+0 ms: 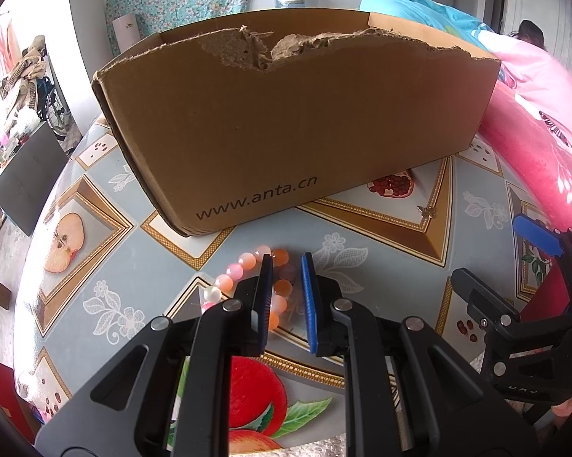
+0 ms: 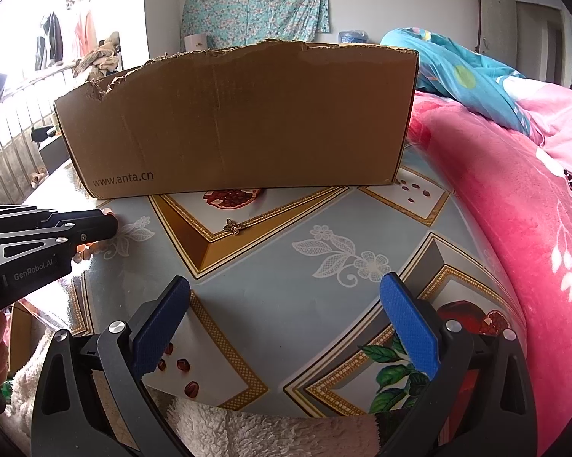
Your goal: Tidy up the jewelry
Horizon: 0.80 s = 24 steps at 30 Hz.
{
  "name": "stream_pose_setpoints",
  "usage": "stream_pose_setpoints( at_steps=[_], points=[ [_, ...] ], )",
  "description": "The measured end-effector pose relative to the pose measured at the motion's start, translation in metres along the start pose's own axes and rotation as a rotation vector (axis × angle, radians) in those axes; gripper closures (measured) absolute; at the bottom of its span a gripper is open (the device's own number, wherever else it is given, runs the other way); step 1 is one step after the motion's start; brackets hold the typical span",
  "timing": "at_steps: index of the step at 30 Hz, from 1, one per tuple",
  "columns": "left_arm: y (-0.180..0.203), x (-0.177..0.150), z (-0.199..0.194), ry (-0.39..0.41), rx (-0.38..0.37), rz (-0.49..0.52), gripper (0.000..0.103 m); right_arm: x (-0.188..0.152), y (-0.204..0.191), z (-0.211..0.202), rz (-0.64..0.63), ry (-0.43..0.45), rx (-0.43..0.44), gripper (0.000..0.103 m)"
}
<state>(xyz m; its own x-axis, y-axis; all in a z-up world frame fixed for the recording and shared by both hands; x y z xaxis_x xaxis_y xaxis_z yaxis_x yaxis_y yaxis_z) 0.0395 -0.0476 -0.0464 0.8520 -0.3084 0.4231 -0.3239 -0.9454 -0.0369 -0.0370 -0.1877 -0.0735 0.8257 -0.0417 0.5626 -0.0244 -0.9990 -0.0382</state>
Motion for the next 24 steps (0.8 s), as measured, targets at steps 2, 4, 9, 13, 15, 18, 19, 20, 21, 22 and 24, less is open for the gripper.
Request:
stream_pose_setpoints(
  at_steps=[2, 4, 9, 13, 15, 18, 19, 20, 21, 22, 24],
  points=[
    [0.000, 0.000, 0.000, 0.003, 0.000, 0.002, 0.089, 0.000, 0.000, 0.000, 0.002, -0.001, -0.002, 0.006],
    [0.000, -0.001, 0.000, 0.006, 0.000, 0.006, 0.089, 0.001, 0.000, 0.000, 0.005, -0.003, -0.004, 0.006],
    [-0.001, -0.003, 0.000, 0.013, -0.001, 0.012, 0.089, 0.002, 0.000, -0.001, 0.006, -0.009, 0.001, 0.006],
    [-0.001, -0.005, -0.001, 0.028, -0.002, 0.013, 0.089, 0.006, 0.006, -0.004, 0.008, -0.007, 0.046, 0.006],
    [-0.001, -0.007, -0.001, 0.037, -0.004, 0.016, 0.089, 0.008, 0.008, -0.007, 0.008, 0.005, 0.050, 0.006],
    [-0.001, -0.008, -0.002, 0.041, -0.007, 0.027, 0.089, 0.015, 0.009, -0.011, 0.012, 0.008, 0.068, 0.006],
    [-0.001, -0.008, -0.002, 0.041, -0.008, 0.030, 0.089, 0.019, 0.011, -0.013, 0.016, 0.011, 0.073, 0.006],
    [-0.002, -0.009, -0.002, 0.040, -0.010, 0.033, 0.089, 0.022, 0.012, -0.015, 0.020, 0.016, 0.079, 0.006],
    [-0.002, -0.009, -0.002, 0.041, -0.014, 0.034, 0.089, 0.026, 0.012, -0.018, 0.023, 0.021, 0.088, 0.006],
    [-0.003, -0.009, -0.003, 0.041, -0.017, 0.033, 0.089, 0.031, 0.013, -0.020, 0.027, 0.021, 0.103, 0.006],
    [-0.003, -0.009, -0.002, 0.042, -0.017, 0.034, 0.089, 0.040, 0.014, -0.021, 0.034, 0.015, 0.141, 0.007]
  ],
)
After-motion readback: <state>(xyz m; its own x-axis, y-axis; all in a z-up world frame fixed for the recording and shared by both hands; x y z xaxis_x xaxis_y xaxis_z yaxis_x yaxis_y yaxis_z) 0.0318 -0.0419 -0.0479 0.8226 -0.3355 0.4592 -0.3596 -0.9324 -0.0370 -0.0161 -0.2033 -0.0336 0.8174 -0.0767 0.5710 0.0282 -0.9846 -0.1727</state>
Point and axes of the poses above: each gripper's, at about its wrist camera, not at the fingertips, and z roughly the way its jaws point, y to its right, x to its top, the point moved 1 cm from there along z, roughly the way its jaws point, and after that the axes turned 15 degrees about -y, right-handed, at the moved point
